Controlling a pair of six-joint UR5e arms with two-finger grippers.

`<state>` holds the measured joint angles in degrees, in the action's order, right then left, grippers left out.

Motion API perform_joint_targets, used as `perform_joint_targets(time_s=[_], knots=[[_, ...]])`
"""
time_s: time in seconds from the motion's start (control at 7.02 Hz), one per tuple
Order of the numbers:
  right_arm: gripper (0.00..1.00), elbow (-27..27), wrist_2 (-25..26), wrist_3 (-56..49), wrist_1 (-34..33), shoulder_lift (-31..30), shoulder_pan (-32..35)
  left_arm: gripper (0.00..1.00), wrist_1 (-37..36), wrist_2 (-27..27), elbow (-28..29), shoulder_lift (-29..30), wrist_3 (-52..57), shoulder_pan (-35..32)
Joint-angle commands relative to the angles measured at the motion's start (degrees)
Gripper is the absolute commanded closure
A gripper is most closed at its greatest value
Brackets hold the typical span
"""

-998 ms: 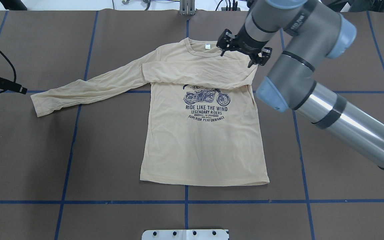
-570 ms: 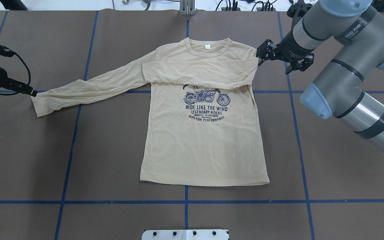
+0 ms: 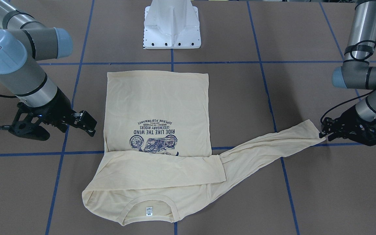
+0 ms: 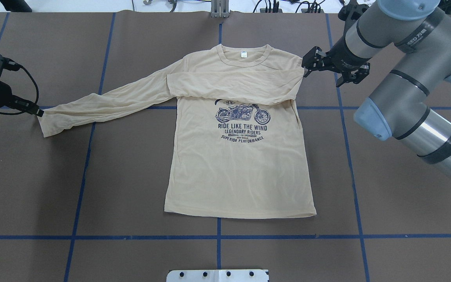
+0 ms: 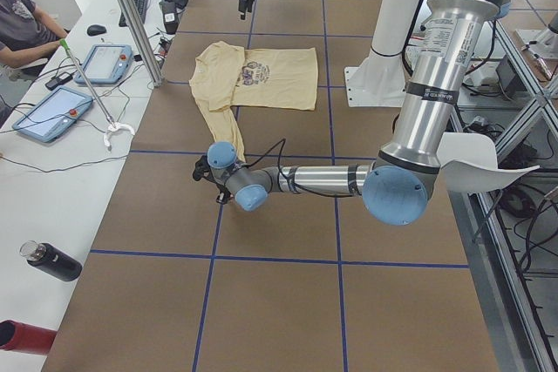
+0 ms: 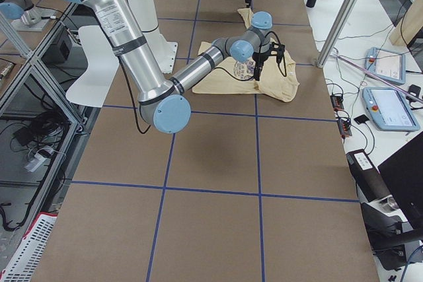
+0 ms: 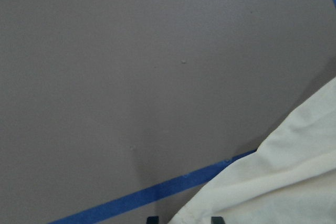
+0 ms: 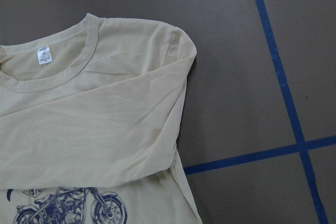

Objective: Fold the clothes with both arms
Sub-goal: 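Release the sleeve and raise the right gripper while the left gripper reaches the other cuff, then grasp the sleeve cuff with the left gripper and hold it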

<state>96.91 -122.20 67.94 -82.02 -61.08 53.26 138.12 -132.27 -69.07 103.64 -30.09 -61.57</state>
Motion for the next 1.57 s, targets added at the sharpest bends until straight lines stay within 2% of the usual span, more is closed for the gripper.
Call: perform_joint_targets(time_s=[0.0, 0.14, 0.43, 0.57, 0.71, 0.86, 1.0, 1.14, 1.43], knots=[[0.00, 0.3, 0.1, 0.0, -0.1, 0.0, 0.0, 0.56, 0.0, 0.0, 0.5, 0.1, 0.0, 0.1], [0.00, 0.4, 0.1, 0.0, -0.1, 0.0, 0.0, 0.58, 0.0, 0.0, 0.5, 0.1, 0.0, 0.1], [0.00, 0.9, 0.1, 0.1, -0.2, -0.1, 0.0, 0.70, 0.0, -0.1, 0.5, 0.3, -0.1, 0.3], [0.00, 1.0, 0.1, 0.1, -0.2, -0.1, 0.0, 0.82, 0.0, -0.1, 0.5, 0.3, 0.0, 0.5], [0.00, 1.1, 0.1, 0.1, -0.3, -0.2, 0.2, 1.00, 0.0, -0.4, -0.1, 0.3, 0.0, 0.7], [0.00, 1.3, 0.0, 0.0, -0.3, -0.6, 0.7, 1.00, 0.2, -4.8, -0.5, 0.3, 0.0, 0.7], [0.00, 3.3, -0.1, -0.1, -0.2, -3.1, 1.1, 1.00, -0.7, -11.1, -4.0, 0.2, -0.8, 0.7], [0.00, 4.7, -0.1, -2.4, -0.2, -5.5, 1.9, 1.00, -0.8, -11.7, -6.8, 0.2, -4.2, 0.6], [0.00, 5.0, 0.0, -3.9, -0.1, -6.2, 2.2, 1.00, -0.6, -8.0, -6.1, 0.9, -5.2, 0.6]])
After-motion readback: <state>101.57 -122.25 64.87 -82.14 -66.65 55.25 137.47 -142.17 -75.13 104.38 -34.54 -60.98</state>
